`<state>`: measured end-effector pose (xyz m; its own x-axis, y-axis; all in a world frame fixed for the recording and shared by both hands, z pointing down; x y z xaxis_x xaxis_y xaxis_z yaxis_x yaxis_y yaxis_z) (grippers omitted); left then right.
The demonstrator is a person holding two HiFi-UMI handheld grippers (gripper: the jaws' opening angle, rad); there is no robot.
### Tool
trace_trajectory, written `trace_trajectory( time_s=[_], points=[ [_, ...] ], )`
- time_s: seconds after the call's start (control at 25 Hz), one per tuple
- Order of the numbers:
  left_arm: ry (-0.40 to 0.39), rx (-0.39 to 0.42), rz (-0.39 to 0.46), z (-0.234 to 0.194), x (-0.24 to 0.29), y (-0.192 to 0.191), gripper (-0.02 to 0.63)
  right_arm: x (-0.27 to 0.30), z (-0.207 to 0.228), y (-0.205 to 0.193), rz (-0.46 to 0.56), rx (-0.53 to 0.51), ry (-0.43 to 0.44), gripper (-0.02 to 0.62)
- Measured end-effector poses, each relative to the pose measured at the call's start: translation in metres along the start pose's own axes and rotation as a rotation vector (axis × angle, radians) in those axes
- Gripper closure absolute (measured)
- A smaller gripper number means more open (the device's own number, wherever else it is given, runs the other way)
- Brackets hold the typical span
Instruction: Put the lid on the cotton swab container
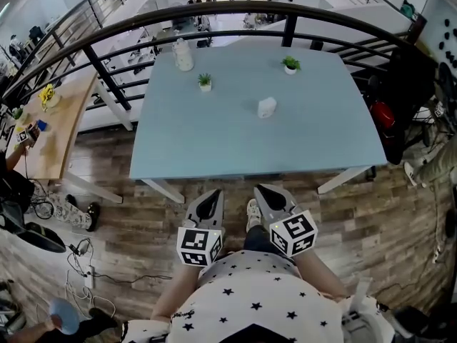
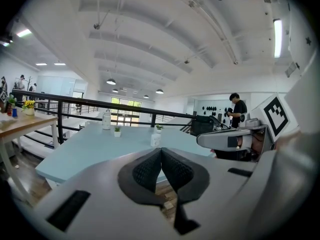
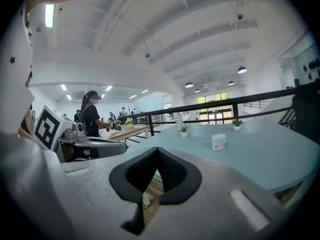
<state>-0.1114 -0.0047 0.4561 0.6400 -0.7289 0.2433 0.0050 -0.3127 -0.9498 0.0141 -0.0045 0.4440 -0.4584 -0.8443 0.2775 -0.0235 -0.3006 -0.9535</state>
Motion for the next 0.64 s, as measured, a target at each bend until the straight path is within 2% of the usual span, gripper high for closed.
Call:
trace_trajectory(
  time_s=[0.64],
  points=[
    [0.002,0.004,-0.014,0.0049,0.0024,-0.0031,0.603,-0.0041,-0.0002,-0.0033,-0.008,-0.016,0.028,0.589]
  ],
)
Point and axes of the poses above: the fingertips, and each gripper's own axes: x forward along the fingers, z to its right, y out of its top, the point moved 3 cm from there along -x, backward along the fingers, and after that the axes turned 10 degrees about -y, right-handed, at the moved point
